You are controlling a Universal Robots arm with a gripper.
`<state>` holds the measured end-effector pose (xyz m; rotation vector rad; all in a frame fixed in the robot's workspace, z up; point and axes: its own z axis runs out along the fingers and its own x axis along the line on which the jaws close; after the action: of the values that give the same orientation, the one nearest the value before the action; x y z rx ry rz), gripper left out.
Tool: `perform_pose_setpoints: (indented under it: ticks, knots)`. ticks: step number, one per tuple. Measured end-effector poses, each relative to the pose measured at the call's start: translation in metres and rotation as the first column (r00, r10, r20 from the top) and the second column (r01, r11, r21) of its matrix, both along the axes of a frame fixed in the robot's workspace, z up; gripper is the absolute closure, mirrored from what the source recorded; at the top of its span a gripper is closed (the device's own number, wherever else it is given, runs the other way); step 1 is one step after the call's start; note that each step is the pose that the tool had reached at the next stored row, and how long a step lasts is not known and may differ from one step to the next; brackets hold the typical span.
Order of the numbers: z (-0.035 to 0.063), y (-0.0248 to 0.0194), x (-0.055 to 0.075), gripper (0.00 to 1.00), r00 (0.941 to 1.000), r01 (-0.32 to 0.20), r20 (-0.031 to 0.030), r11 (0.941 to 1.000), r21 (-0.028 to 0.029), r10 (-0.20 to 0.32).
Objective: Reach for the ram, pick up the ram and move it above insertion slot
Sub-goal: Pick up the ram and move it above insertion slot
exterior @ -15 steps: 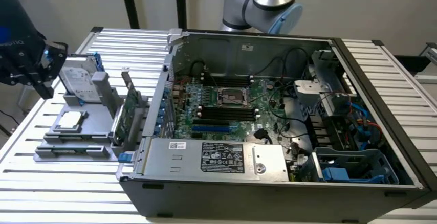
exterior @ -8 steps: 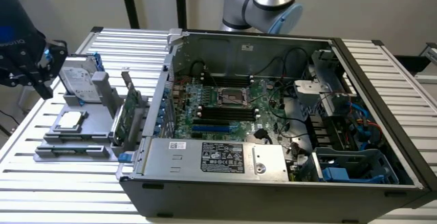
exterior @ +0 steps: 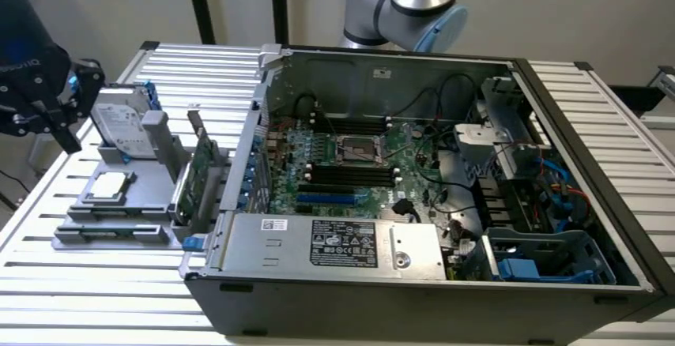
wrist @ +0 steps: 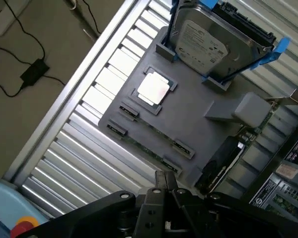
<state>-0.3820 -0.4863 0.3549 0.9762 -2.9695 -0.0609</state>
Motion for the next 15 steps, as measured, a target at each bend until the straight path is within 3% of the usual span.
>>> perform_pose_setpoints:
  ticks: [4, 8, 11, 15]
  knots:
    - [0.0, 0.0, 0.0, 0.89, 0.9973, -0.073, 0.0, 0.9973, 0.0001, 0.073]
    - [-0.0001, 0.0, 0.0, 0.89, 0.9894, -0.145, 0.0001, 0.9894, 0.0001, 0.145]
    - [-0.0001, 0.0, 0.0, 0.89, 0.98, -0.199, 0.0, 0.98, 0.0, 0.199]
    - [-0.0001, 0.0, 0.0, 0.89, 0.9628, -0.27, 0.0, 0.9628, 0.0, 0.27]
